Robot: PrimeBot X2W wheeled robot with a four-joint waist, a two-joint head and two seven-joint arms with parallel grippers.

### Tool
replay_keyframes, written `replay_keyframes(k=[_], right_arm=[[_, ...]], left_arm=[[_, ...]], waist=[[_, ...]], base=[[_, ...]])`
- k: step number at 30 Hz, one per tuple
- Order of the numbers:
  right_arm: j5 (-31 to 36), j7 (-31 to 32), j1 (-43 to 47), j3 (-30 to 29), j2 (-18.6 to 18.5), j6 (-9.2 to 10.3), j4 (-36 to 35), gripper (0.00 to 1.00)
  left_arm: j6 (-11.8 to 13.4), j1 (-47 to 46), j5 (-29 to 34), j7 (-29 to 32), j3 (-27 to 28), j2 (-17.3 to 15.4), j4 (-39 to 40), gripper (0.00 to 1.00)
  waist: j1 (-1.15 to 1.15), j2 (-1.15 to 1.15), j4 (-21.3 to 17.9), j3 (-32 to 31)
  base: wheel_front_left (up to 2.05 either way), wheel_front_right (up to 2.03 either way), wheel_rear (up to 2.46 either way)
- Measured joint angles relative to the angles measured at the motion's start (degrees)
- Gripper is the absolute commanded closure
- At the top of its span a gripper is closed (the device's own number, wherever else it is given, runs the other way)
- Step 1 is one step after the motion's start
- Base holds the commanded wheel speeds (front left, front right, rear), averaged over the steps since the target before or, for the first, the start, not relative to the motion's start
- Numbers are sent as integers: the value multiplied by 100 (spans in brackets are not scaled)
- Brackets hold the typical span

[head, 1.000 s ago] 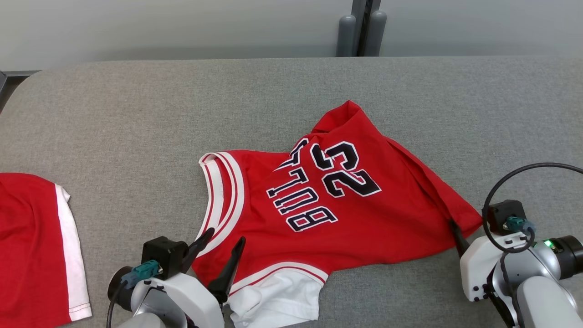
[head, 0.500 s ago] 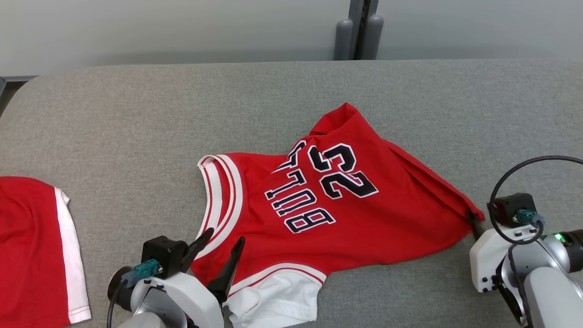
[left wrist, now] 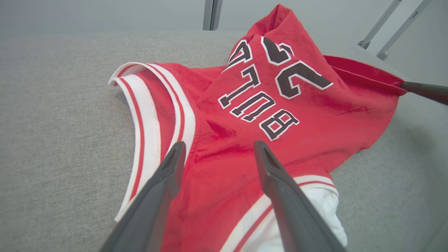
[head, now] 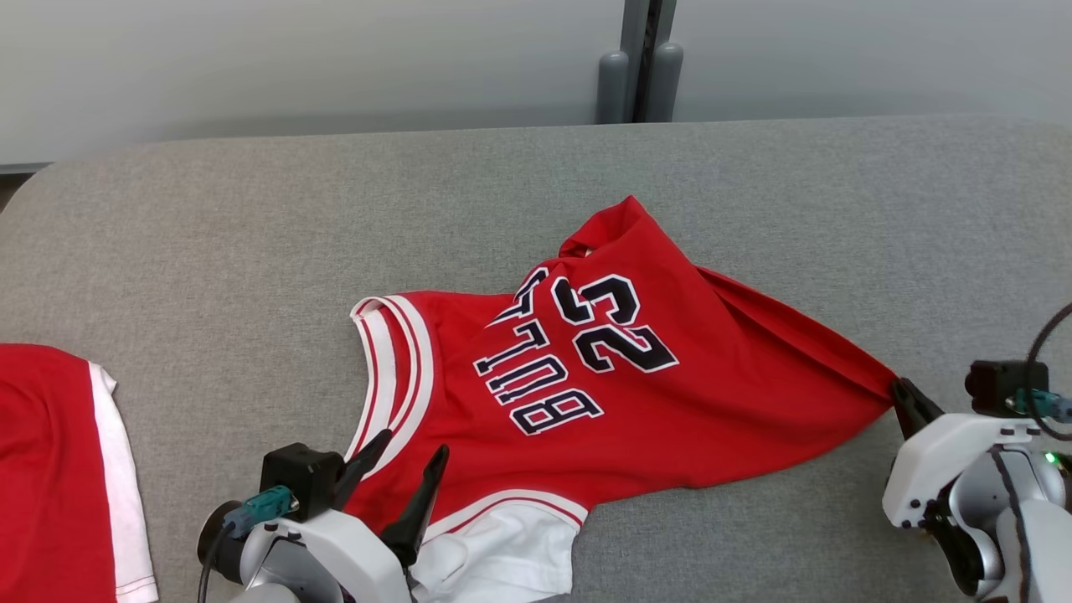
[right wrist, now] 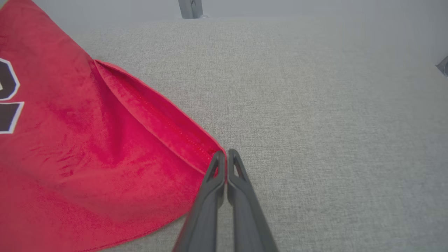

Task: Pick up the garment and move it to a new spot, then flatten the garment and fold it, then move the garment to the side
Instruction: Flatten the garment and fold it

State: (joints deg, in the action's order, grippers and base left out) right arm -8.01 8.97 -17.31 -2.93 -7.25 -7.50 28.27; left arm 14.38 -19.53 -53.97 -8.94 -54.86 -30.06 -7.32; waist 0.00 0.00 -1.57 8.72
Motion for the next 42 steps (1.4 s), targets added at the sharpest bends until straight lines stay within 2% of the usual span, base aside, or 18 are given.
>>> replay_keyframes(k=[9,12,18,19,20,21,27,32,42], right_arm=[[-1343,797,670,-94,-210,1,-697,100],[-1391,944,917,-244,-298,0,-1121,100],[-1459,1289,1305,-538,-149,0,-1692,100],[-1403,1321,1340,-581,-115,0,-1712,81],[-1345,1326,1360,-613,-71,1,-1739,69],[-1306,1326,1367,-648,-12,1,-1769,0],[-935,1150,1362,-1042,203,1,-1766,0],[-709,610,1256,-1252,325,1,-1825,0],[-924,-788,1107,-403,403,1,-1975,0]], left_arm=[[45,48,-12,-16,-4,-32,34,0],[82,66,-14,-18,-2,-68,45,0],[108,87,-29,-16,3,-113,79,0],[108,87,-29,-15,3,-114,82,0],[108,86,-29,-15,3,-115,87,0],[108,85,-29,-15,3,-119,88,0],[116,77,-27,-30,22,-145,88,0],[168,81,-30,-170,125,-194,111,0],[353,270,-36,-535,745,-358,285,0]], waist=[[0,0,-147,-79],[0,0,-210,-87],[0,0,-340,-86],[0,0,-355,-81],[0,0,-368,-75],[0,0,-378,-70],[0,0,-389,-88],[0,0,-356,-139],[0,0,-266,-287]], base=[[0,0,0],[0,0,0],[0,0,0],[0,0,0],[0,0,0],[0,0,0],[0,0,0],[0,0,0],[0,0,0]])
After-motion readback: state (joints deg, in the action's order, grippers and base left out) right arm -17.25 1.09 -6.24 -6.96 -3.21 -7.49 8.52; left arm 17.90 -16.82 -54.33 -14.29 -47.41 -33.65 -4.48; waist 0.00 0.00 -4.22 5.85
